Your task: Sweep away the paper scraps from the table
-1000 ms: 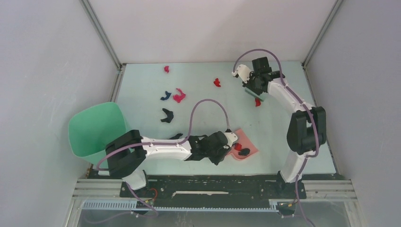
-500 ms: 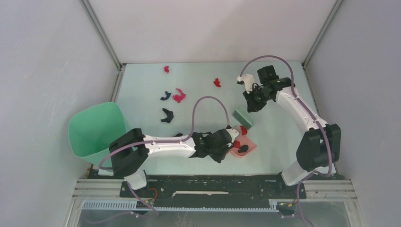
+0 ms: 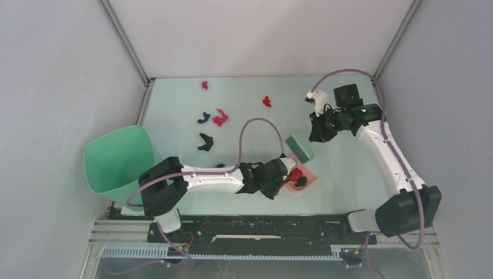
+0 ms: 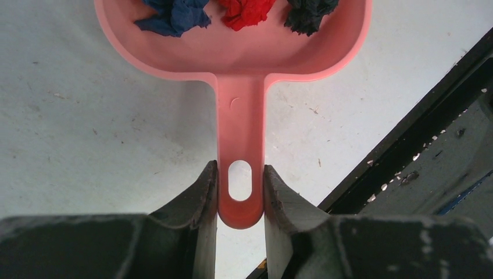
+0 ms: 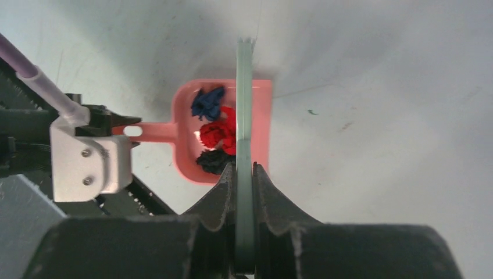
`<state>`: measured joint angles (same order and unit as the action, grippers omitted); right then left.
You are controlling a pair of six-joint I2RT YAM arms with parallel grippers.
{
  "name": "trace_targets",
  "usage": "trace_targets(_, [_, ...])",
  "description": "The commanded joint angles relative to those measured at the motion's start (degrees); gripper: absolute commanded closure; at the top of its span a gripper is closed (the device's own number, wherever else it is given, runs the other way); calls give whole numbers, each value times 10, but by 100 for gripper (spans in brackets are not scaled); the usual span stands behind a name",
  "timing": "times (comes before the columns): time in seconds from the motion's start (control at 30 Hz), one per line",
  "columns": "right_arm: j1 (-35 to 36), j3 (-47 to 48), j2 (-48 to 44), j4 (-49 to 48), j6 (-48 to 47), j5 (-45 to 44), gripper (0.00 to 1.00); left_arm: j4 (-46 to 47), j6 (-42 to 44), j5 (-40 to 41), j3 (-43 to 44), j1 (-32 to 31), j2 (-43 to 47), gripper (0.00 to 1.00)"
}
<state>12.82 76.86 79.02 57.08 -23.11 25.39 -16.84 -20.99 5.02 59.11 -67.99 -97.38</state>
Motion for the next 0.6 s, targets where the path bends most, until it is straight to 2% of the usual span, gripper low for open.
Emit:
trace_targets(0.0, [-50,7,-50,-46,17,-18,100,27,-10,31,-16,0,39,100])
trace_targets(0.13, [-121,8,-72,-57,31,10,100,13,-16,45,-15,0,68,100])
trace_targets(0.3, [-230,-18,-85,-59,37,71,100,-53,-23,63,11,0,104,100])
trace_targets(0.57, [-259,-169,-174,-157,69,74,100,-117,-52,96,25,0,181,100])
